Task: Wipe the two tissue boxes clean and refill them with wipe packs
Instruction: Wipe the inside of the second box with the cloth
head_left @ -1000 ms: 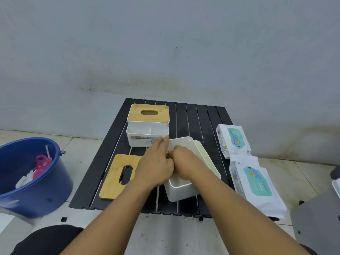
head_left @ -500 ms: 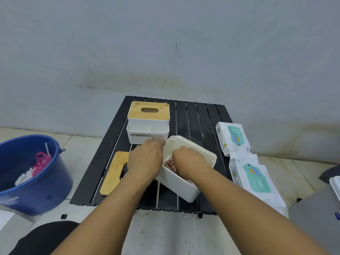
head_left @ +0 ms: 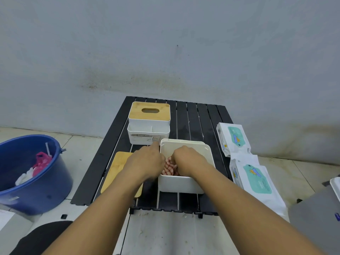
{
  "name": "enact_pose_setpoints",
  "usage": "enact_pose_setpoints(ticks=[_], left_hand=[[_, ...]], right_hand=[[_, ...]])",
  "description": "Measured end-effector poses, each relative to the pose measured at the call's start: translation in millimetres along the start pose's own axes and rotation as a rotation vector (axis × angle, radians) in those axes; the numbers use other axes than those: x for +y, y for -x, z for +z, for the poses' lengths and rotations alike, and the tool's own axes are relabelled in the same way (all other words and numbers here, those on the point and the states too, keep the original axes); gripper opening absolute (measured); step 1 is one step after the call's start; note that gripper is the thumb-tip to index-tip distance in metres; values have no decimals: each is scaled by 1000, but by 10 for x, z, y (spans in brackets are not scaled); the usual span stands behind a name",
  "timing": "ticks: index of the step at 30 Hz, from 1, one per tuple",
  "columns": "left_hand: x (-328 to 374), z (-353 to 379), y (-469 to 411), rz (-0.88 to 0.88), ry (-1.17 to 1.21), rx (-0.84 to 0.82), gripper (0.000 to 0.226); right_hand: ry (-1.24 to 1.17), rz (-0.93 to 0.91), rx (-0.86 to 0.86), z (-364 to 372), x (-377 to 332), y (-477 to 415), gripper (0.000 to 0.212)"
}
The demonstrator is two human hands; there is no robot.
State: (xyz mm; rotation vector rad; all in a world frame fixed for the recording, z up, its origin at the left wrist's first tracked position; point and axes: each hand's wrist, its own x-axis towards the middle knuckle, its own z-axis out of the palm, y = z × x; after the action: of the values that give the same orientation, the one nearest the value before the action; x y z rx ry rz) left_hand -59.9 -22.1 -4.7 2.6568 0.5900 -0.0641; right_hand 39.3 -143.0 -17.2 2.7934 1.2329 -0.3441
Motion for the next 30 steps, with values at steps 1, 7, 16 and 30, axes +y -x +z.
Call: enact_pose_setpoints(ticks=[1, 7, 16, 30], left_hand=[[-14, 13, -15, 17, 31, 3, 35], [6, 82, -56, 69, 48, 21, 34], [7, 109, -46, 45, 37, 61, 35], [12, 160, -62, 4, 85, 51, 49]], right_hand=[[-37, 8, 15, 22, 30, 2, 21], [-354, -31, 449, 76, 103, 58, 16], [-72, 51, 276, -45, -60, 69, 20], [-141, 22, -104, -128, 135, 31, 17]])
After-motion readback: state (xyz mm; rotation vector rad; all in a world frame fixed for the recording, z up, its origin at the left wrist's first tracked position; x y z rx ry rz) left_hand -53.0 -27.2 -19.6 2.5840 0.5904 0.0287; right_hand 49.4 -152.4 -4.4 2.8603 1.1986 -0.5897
